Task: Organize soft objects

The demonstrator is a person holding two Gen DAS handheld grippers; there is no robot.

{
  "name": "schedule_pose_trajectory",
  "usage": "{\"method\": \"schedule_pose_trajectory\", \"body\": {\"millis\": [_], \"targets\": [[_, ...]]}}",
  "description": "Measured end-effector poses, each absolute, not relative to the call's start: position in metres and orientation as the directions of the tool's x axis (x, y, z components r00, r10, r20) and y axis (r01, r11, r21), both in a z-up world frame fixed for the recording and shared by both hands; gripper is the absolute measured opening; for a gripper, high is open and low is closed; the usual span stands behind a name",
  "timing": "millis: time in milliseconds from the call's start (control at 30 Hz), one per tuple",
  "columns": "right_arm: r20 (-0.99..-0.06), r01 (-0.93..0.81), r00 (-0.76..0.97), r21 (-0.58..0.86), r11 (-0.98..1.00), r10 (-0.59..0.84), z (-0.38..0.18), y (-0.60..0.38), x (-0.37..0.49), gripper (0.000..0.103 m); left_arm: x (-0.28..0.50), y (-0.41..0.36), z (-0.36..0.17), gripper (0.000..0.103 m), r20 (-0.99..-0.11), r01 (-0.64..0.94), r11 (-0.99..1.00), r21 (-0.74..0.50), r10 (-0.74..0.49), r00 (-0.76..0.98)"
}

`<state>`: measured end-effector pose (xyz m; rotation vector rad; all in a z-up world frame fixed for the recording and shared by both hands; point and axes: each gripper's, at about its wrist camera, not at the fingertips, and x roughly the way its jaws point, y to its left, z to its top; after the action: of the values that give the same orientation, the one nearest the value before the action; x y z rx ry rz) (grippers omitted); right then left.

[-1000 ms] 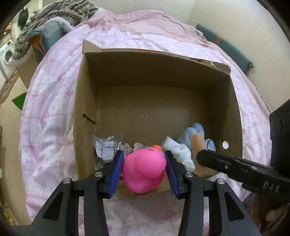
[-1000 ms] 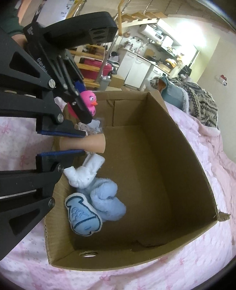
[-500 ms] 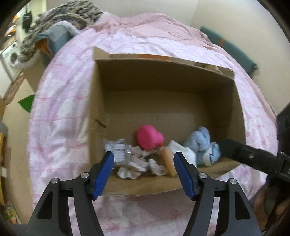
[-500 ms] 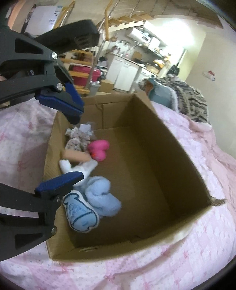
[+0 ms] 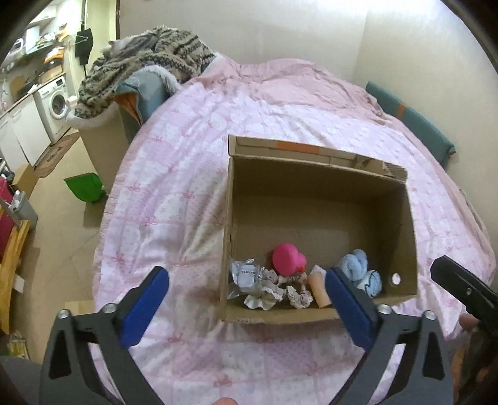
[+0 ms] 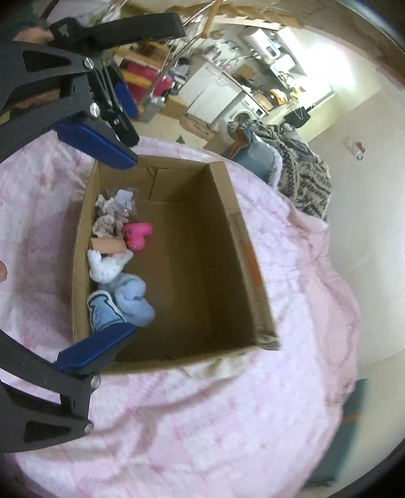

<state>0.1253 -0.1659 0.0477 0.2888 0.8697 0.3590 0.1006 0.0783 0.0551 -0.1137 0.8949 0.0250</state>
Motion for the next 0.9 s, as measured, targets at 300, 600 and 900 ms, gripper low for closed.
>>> {"method": "schedule_pose_trajectory", "body": {"millis": [300,600,900], "targets": [[-0.689,-0.189,0.647,0.272,0.944,0.328,0.064,-0.172,0.084,0.103,0.05,0.07,0.078,0.102,-0.702,-0.055,0.998,0.005,0.043,0.711],[-0.675,-0.133,0.694,0.219,0.967,0.249,0.059,-0.182,0.058,0.103,0.026,0.069,0.07,0.102,-0.712,-0.058,0.998,-0.033,0.017,0.702],[-0.685,-0.125,0.694,0.189,0.974,0.222,0.042,-0.177,0.059,0.103,0.025,0.073,0.047,0.102,-0.713,-0.079,0.995,-0.055,0.016,0.701]]}}
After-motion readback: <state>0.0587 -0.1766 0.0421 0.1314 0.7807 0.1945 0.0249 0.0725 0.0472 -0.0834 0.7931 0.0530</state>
